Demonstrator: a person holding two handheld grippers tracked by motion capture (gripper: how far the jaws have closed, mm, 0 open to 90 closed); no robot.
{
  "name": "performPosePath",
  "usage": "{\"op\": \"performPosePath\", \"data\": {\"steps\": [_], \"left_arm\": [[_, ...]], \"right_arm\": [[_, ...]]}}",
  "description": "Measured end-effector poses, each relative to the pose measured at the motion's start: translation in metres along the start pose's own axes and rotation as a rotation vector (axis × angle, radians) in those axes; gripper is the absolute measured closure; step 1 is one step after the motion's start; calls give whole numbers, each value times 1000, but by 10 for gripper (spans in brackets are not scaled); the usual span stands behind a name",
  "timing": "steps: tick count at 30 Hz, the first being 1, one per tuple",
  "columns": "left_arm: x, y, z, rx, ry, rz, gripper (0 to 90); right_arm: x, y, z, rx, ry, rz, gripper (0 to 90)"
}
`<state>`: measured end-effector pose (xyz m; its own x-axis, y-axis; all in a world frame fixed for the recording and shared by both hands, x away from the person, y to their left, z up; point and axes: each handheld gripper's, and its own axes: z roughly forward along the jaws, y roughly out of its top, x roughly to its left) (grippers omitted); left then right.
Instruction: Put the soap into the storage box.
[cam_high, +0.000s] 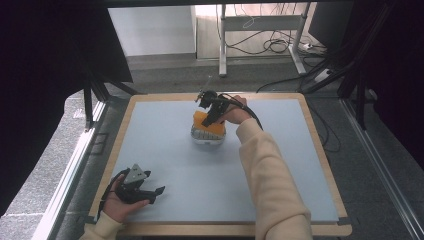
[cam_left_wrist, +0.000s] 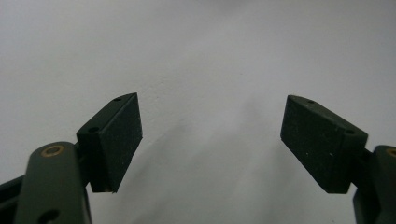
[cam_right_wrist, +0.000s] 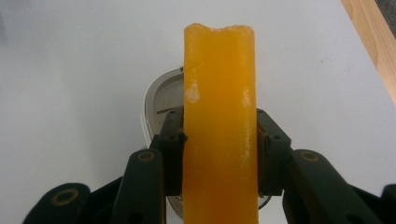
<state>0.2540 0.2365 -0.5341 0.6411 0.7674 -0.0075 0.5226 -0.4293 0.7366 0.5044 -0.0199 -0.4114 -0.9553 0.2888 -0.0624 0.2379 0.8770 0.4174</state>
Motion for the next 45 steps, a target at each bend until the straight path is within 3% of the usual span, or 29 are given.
{"op": "performPosePath", "data": {"steps": [25,32,35,36,37,38,39,45], "left_arm": [[0,0,0,4,0,3,203],[0,0,0,6,0,4,204],[0,0,1,8,-3,0,203],[0,0,1,8,-3,1,203],[-1,0,1,9,-2,2,203],[-1,0,1,9,-2,2,203],[-1,0,1,9,-2,3,203],[-2,0,1,14,-3,10,203]], "right_arm": [[-4,2,25,61,43,-54,615],[-6,-1,33,82,62,-42,610],[-7,-3,30,48,57,-16,595],[-8,-3,29,37,46,-18,577],[-9,-3,25,30,13,-8,496],[-9,-3,25,30,13,-8,496],[-8,-3,22,21,-27,20,442],[-9,-9,19,12,-104,69,348]]}}
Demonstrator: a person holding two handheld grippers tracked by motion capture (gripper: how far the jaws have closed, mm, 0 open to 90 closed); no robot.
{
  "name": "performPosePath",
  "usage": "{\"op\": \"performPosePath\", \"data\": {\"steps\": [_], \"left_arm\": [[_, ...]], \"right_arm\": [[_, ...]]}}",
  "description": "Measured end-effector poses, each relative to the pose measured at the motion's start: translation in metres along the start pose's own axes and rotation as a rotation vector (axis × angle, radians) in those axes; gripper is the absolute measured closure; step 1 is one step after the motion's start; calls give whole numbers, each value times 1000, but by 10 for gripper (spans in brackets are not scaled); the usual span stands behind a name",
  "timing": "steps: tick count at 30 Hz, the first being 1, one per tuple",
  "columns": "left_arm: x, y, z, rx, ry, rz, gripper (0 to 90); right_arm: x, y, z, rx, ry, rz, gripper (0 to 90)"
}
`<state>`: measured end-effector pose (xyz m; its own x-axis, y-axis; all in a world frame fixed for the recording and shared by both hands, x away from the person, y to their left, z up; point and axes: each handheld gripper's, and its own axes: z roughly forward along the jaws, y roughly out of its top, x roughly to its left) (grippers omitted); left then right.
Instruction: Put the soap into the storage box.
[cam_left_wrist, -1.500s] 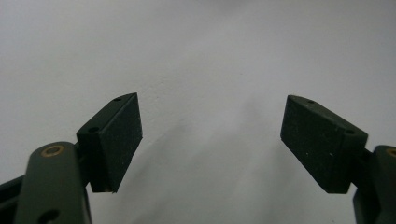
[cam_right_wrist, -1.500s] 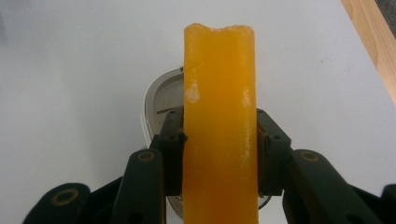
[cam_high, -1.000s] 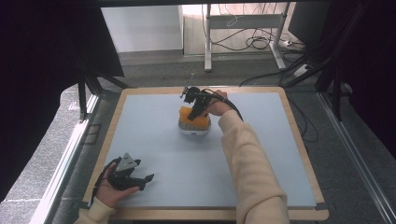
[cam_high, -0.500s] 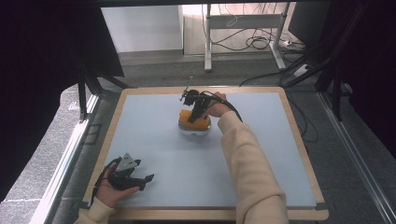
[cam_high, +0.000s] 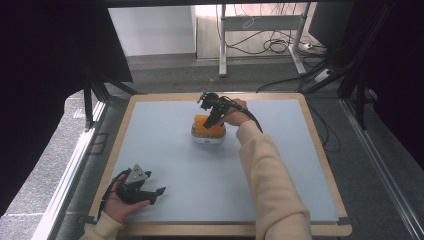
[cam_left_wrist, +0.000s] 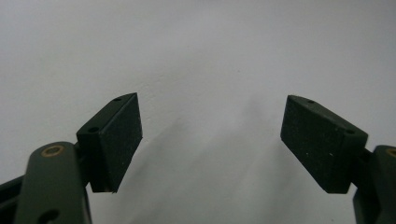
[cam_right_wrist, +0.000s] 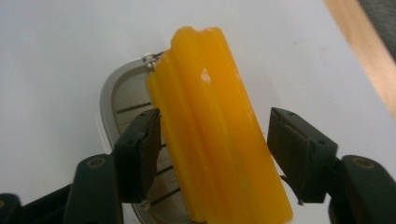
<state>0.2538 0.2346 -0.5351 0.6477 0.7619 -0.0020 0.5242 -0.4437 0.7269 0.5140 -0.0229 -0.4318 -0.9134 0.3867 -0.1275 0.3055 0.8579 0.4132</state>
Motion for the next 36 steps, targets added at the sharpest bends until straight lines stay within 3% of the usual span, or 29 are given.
{"op": "performPosePath", "data": {"steps": [2,8,12,15,18,21,24,25,26,27,30,31,35,36], "left_arm": [[0,0,1,-4,-3,-6,203],[0,0,1,-2,-2,-4,203],[1,0,0,-8,2,-7,203],[1,0,0,-8,2,-7,203],[0,0,-1,-10,2,-3,203],[-1,1,0,-10,2,-3,203],[-2,1,1,-7,1,-1,203],[-2,1,1,-7,1,-1,203],[-2,1,1,-6,2,-2,203],[-2,1,1,-6,2,-2,203],[-3,2,1,-9,3,-1,203],[-3,2,1,-9,3,-1,203],[-3,3,2,-6,3,0,203],[-3,3,2,-2,3,7,203]], "right_arm": [[-1,-4,-3,2,-37,47,320],[-1,-13,-13,-30,-52,93,299],[3,-30,-30,-108,-70,154,282],[7,-41,-38,-137,-77,176,273],[14,-65,-54,-181,-87,218,260],[20,-78,-62,-202,-98,231,259],[33,-105,-76,-249,-112,248,254],[33,-105,-76,-249,-112,248,254],[41,-120,-82,-263,-122,259,253],[41,-120,-82,-263,-122,259,253],[55,-152,-91,-280,-138,291,252],[55,-152,-91,-280,-138,291,252],[71,-185,-93,-285,-139,320,248],[77,-201,-94,-281,-152,325,243]]}}
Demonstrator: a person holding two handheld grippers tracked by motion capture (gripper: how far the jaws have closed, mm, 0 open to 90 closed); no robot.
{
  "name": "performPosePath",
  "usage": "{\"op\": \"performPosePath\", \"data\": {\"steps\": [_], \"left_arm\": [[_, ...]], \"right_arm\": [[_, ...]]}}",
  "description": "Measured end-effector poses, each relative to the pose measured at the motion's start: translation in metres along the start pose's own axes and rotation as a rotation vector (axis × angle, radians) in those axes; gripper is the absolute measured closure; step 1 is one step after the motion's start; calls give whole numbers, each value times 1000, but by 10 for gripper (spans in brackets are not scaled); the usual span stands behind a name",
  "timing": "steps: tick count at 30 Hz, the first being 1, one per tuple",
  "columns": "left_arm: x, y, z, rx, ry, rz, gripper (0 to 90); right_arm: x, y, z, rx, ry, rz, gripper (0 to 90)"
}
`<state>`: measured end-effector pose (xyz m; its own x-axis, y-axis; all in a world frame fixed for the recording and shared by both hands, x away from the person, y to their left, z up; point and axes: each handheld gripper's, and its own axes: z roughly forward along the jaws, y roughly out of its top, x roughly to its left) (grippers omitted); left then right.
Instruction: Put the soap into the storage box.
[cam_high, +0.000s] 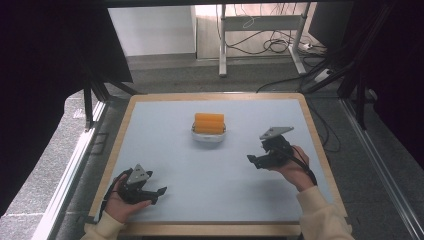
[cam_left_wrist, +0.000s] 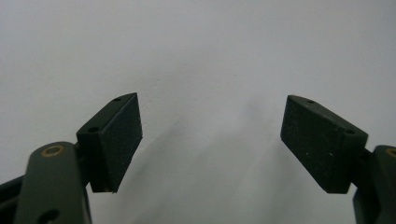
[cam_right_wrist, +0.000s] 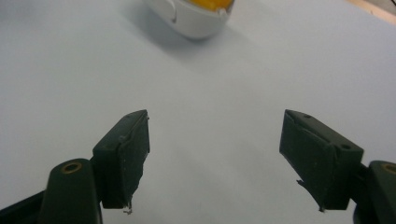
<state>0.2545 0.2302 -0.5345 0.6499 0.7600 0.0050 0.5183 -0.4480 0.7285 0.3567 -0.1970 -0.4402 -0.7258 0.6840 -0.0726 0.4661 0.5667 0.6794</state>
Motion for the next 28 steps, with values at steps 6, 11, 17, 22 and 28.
{"op": "performPosePath", "data": {"steps": [6,11,17,22,28], "left_arm": [[-1,0,1,5,3,-2,203],[1,-1,1,2,7,-10,203],[4,-2,-2,-2,13,-13,204],[3,-2,-2,-3,14,-11,204],[4,-2,-3,-4,16,-10,203]], "right_arm": [[0,-38,-12,-34,-26,89,215],[3,-60,-12,-56,-19,126,211],[4,-76,-4,-42,-35,142,205],[4,-77,-5,-68,-57,152,203],[6,-78,-4,-84,-80,125,177]]}}
